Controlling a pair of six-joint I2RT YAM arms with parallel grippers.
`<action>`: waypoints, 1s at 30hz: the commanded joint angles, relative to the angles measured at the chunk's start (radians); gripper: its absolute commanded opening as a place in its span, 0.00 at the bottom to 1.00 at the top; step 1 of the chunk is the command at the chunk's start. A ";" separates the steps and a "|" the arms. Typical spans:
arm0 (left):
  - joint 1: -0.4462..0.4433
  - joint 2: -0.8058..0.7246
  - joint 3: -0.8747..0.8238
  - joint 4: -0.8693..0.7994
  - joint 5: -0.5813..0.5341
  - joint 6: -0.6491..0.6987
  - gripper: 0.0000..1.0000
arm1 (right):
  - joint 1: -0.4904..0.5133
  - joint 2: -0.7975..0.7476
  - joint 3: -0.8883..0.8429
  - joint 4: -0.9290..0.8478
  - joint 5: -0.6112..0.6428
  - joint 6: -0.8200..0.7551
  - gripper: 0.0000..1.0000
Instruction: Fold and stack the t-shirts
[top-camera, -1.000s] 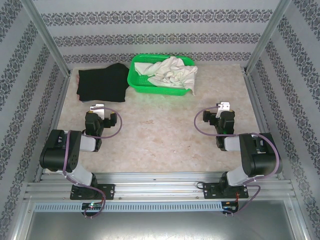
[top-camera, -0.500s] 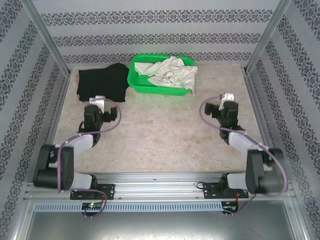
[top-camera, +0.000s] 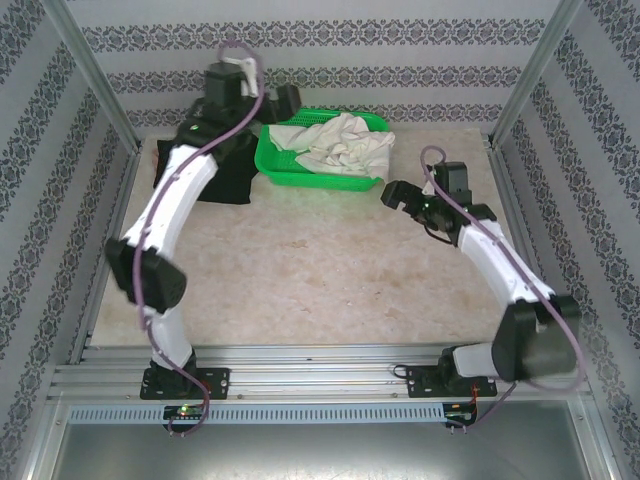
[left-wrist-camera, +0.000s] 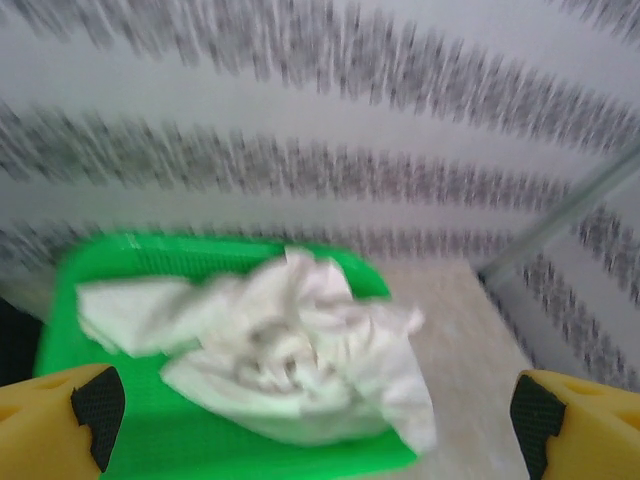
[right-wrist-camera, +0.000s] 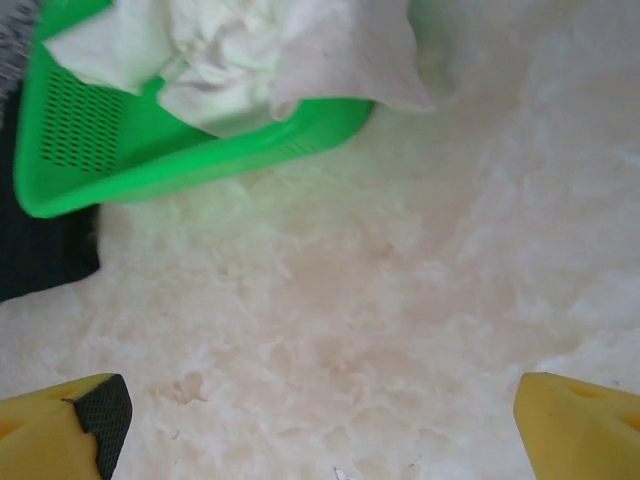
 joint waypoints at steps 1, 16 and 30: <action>-0.036 0.129 0.120 -0.192 0.110 -0.076 1.00 | -0.017 0.125 0.152 -0.055 -0.055 0.007 0.98; -0.064 -0.117 -0.224 -0.048 0.142 -0.060 1.00 | -0.076 0.718 0.627 0.018 -0.200 0.199 0.83; -0.054 -0.257 -0.535 0.041 0.108 -0.095 1.00 | -0.077 0.744 0.739 -0.042 -0.235 0.165 0.07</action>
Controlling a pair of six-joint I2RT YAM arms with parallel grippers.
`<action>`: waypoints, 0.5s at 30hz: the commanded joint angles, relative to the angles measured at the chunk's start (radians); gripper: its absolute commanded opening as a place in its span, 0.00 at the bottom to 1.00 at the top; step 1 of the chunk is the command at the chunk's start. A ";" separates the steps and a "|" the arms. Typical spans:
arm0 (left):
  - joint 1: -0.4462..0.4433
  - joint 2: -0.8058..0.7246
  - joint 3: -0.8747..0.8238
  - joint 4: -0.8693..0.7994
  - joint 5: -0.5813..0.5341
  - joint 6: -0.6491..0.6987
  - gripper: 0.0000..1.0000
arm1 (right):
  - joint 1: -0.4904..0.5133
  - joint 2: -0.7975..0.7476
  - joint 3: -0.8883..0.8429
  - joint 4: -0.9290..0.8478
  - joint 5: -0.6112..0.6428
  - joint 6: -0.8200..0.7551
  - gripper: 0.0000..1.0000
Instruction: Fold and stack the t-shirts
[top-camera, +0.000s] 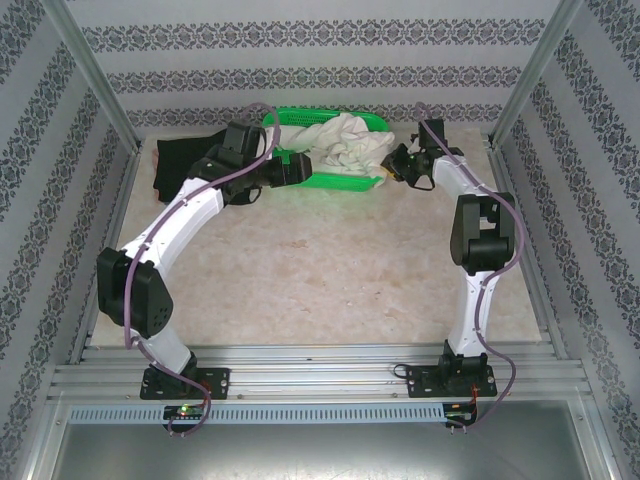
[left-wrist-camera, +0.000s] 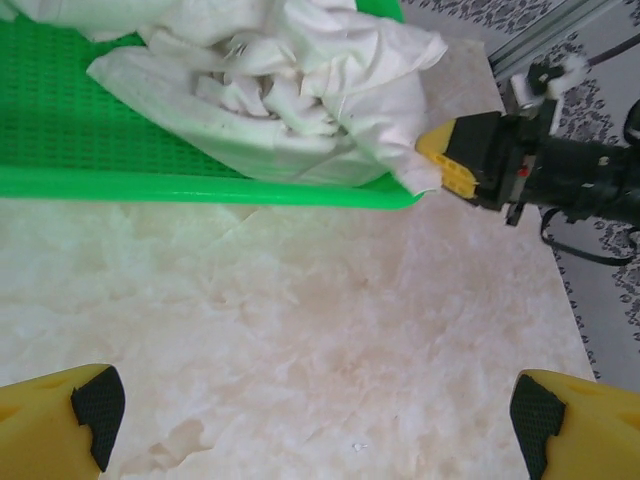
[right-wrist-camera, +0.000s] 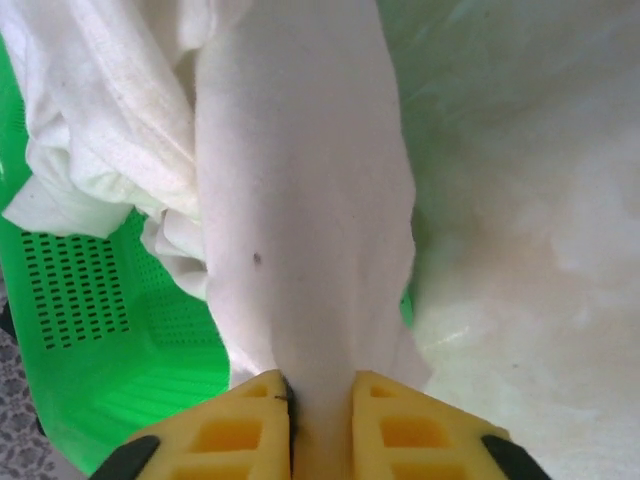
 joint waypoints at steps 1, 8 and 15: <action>0.008 -0.018 -0.016 0.062 -0.013 -0.016 1.00 | 0.003 -0.028 0.047 -0.025 -0.019 -0.020 0.02; 0.007 0.005 -0.069 0.108 -0.017 -0.040 1.00 | 0.011 -0.124 0.093 -0.064 -0.020 -0.063 0.00; 0.012 0.078 -0.093 0.132 -0.068 -0.085 1.00 | 0.006 -0.252 0.209 -0.094 -0.081 -0.064 0.00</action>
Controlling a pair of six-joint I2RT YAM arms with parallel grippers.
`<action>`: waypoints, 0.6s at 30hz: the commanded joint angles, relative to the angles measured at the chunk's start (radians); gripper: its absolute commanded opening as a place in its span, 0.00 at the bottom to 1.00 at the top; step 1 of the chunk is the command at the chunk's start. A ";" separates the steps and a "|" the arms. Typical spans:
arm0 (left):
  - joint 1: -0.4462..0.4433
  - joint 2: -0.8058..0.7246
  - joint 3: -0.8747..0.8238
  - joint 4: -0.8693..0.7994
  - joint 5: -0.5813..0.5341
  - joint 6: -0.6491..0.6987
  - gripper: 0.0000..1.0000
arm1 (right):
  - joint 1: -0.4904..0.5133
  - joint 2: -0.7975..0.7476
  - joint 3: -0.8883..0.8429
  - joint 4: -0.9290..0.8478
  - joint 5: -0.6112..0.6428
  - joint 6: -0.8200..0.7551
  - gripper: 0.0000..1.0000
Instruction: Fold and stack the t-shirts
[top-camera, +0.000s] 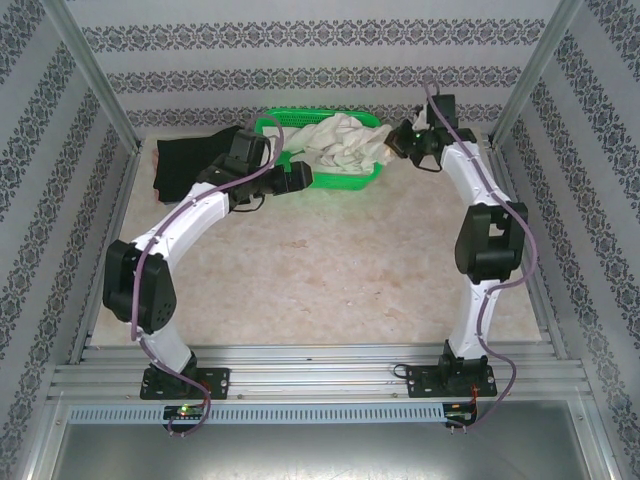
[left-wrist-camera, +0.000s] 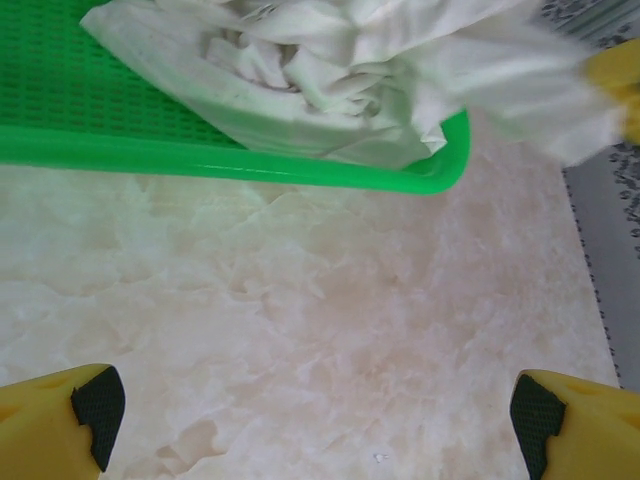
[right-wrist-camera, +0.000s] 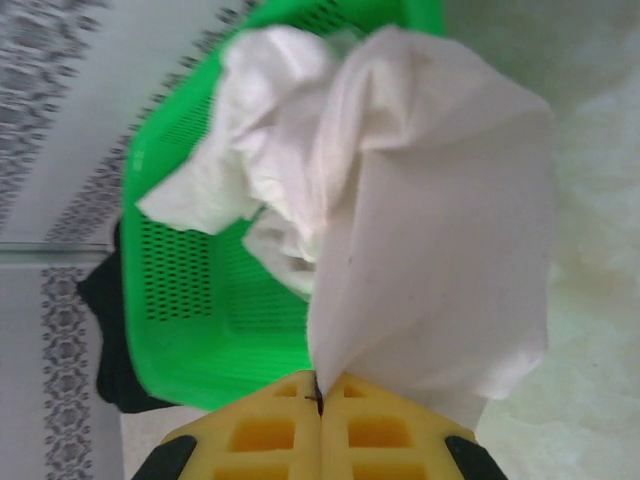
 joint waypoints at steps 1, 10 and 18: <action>0.015 0.049 -0.004 0.043 -0.049 -0.051 1.00 | 0.000 -0.153 0.117 0.017 -0.083 0.007 0.00; 0.082 0.139 0.107 0.044 -0.063 -0.175 1.00 | 0.004 -0.189 0.846 0.043 -0.381 0.312 0.00; 0.105 0.072 0.101 0.068 -0.041 -0.215 1.00 | 0.151 -0.303 0.707 0.205 -0.404 0.459 0.00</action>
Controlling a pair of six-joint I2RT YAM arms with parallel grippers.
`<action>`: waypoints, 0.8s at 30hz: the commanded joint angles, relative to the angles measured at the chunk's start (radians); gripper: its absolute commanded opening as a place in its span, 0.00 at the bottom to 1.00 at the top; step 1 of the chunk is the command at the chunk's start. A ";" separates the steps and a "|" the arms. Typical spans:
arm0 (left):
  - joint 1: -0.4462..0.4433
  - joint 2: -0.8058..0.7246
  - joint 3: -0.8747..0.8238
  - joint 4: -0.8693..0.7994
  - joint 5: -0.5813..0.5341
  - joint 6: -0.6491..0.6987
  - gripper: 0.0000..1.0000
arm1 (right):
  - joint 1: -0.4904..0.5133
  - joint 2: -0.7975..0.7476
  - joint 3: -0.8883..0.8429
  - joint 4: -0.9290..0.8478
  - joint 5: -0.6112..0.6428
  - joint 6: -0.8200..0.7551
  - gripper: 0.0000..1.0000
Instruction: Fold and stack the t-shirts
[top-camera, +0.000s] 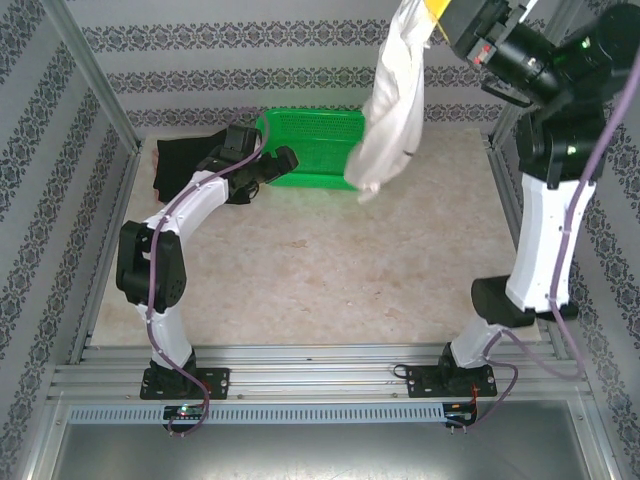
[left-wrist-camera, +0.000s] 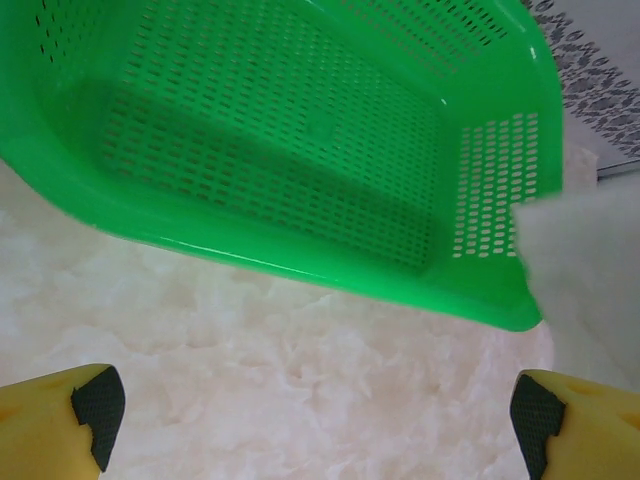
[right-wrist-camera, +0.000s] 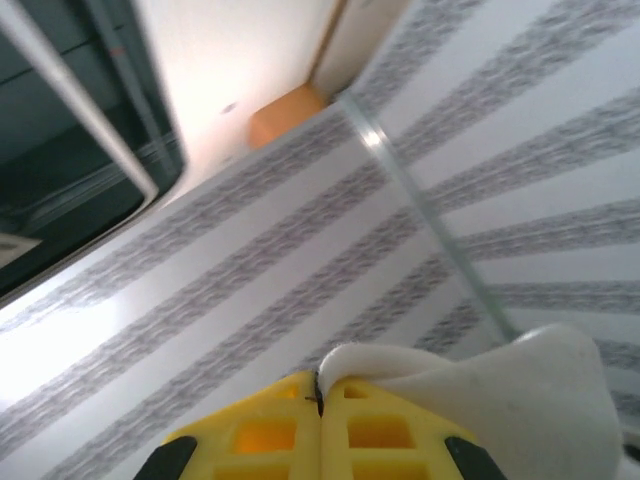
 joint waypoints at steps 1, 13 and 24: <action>0.016 -0.078 0.002 0.042 0.028 -0.042 1.00 | 0.098 0.048 -0.070 0.110 -0.036 0.122 0.00; 0.110 -0.373 -0.191 0.110 0.076 -0.041 1.00 | 0.286 0.186 -0.192 -0.077 0.049 -0.126 0.00; 0.142 -0.500 -0.321 0.170 0.152 0.058 1.00 | 0.279 0.438 0.170 -0.102 -0.015 -0.015 0.00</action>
